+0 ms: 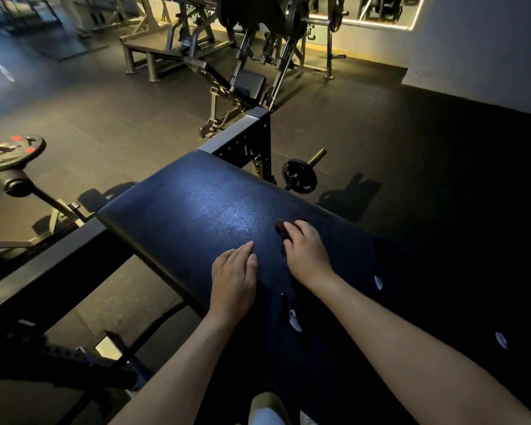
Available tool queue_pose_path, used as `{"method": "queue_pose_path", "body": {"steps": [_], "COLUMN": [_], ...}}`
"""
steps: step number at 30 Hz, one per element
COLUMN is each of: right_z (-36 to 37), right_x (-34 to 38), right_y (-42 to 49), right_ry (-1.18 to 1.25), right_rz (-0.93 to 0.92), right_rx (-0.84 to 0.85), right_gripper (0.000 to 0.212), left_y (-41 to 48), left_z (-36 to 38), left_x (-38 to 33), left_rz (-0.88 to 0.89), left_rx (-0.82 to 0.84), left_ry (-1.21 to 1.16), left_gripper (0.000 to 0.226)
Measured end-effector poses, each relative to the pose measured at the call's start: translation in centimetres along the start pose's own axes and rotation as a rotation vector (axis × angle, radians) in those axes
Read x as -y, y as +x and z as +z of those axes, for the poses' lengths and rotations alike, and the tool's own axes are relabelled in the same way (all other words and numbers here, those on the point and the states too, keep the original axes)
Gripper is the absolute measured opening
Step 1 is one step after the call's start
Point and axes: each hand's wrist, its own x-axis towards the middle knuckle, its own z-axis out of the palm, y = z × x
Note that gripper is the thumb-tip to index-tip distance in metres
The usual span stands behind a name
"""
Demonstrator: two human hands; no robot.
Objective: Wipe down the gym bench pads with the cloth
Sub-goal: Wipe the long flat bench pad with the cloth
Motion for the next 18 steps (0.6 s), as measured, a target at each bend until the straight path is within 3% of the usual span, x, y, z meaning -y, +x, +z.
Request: {"method": "queue_pose_path", "body": {"steps": [3, 10, 12, 16, 18], "right_z": [0.7, 3.9, 3.5, 2.7, 3.3], "right_x": [1.2, 6.5, 5.6, 3.5, 4.9], "right_y": [-0.5, -3.5, -2.5, -0.8, -1.7], "right_ry": [-0.03, 0.141, 0.134, 0.052, 0.055], "right_rz": [0.013, -0.207, -0.207, -0.07, -0.094], "right_rx": [0.036, 0.097, 0.131, 0.02, 0.011], "right_gripper": [0.045, 0.036, 0.037, 0.036, 0.036], "left_y": [-0.4, -0.7, -0.9, -1.0, -1.1], "left_z": [-0.5, -1.3, -1.4, -1.5, -1.4], "left_x": [1.2, 3.3, 3.0, 3.0, 3.1], "left_rz": [-0.058, -0.048, -0.055, -0.063, -0.063], "left_rx": [-0.038, -0.079, -0.085, -0.098, -0.114], "left_ry": [0.091, 0.134, 0.133, 0.112, 0.107], "left_gripper": [0.062, 0.058, 0.058, 0.056, 0.055]}}
